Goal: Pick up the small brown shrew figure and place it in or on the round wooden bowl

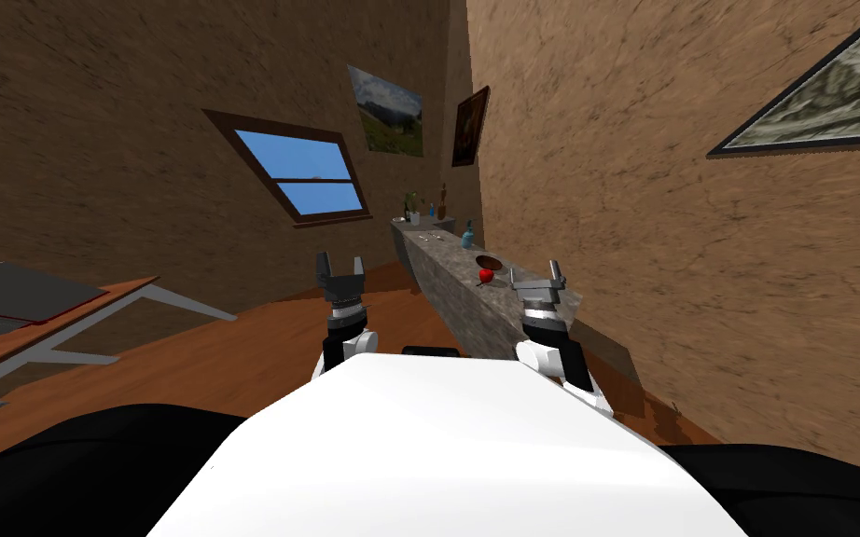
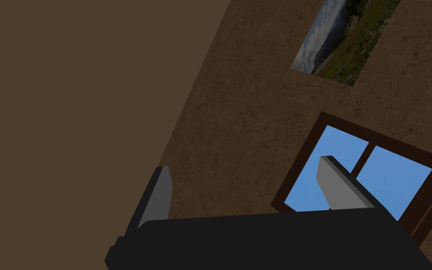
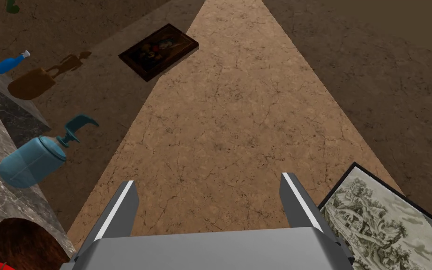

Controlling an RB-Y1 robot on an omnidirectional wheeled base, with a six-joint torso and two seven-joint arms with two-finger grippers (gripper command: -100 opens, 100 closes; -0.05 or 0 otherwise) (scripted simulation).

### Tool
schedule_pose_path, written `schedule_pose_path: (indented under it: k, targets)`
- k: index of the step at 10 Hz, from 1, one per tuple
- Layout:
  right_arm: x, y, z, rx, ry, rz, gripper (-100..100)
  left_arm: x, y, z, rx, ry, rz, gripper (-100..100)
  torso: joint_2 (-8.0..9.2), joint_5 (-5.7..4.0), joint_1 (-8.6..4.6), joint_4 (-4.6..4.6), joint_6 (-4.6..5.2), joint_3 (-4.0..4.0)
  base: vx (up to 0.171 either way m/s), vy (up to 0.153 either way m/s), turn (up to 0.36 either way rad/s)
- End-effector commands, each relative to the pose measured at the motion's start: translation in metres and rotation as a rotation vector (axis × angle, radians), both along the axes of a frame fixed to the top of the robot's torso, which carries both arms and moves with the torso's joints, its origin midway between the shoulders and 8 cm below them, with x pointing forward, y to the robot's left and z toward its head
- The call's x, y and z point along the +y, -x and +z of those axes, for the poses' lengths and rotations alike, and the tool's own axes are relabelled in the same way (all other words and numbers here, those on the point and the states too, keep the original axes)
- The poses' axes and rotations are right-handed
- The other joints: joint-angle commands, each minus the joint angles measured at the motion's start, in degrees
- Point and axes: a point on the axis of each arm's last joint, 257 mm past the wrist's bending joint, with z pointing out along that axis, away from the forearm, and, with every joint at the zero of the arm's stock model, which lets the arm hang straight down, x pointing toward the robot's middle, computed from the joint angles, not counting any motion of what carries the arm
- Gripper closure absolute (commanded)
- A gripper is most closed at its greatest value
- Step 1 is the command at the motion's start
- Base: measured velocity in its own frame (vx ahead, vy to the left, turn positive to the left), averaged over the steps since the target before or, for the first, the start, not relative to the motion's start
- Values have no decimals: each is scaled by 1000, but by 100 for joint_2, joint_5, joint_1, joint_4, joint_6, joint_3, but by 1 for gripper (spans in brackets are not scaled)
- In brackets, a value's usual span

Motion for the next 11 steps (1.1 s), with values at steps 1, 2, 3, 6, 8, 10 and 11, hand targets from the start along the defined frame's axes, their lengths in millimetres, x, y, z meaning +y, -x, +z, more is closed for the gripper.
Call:
schedule_pose_path:
  k: [1, 2, 3, 6, 8, 10, 11]
  targets:
    - [-1, -3, -2, 14, -37, 25, -100, 0, 0, 0, 0, 0, 0, 0, 0, 0, 0, 0, 0, 0, -5, 76, -6]
    - [-5, -7, -7, 44, -86, 63, -100, 0, 0, 0, 0, 0, 0, 0, 0, 0, -2, 0, 0, 0, 12, 88, -5]
    - [-5, -7, -7, 43, -95, 68, -100, 0, 0, 0, 0, 0, 0, 0, -5, 0, 1, -1, 0, -3, 6, 73, -7]
    - [-12, -15, -18, 113, -196, 140, -100, 0, 0, 0, 0, 0, 0, 0, -3, 1, 0, -1, 0, -1, 2, 90, -6]
    - [-16, -19, -26, 153, -258, 176, -100, 0, 0, 0, 0, 0, 0, 0, -4, 0, -3, -1, 0, -2, 16, 82, -8]
    - [-20, -23, -34, 197, -324, 212, -100, 0, 0, 0, 0, 0, 0, 0, -12, 0, -2, -3, 0, -7, 23, 84, -8]
    - [-21, -23, -34, 195, -357, 225, -100, 0, 0, 0, 0, 0, 0, 0, -10, 1, 2, -2, 0, -6, 14, 74, -11]
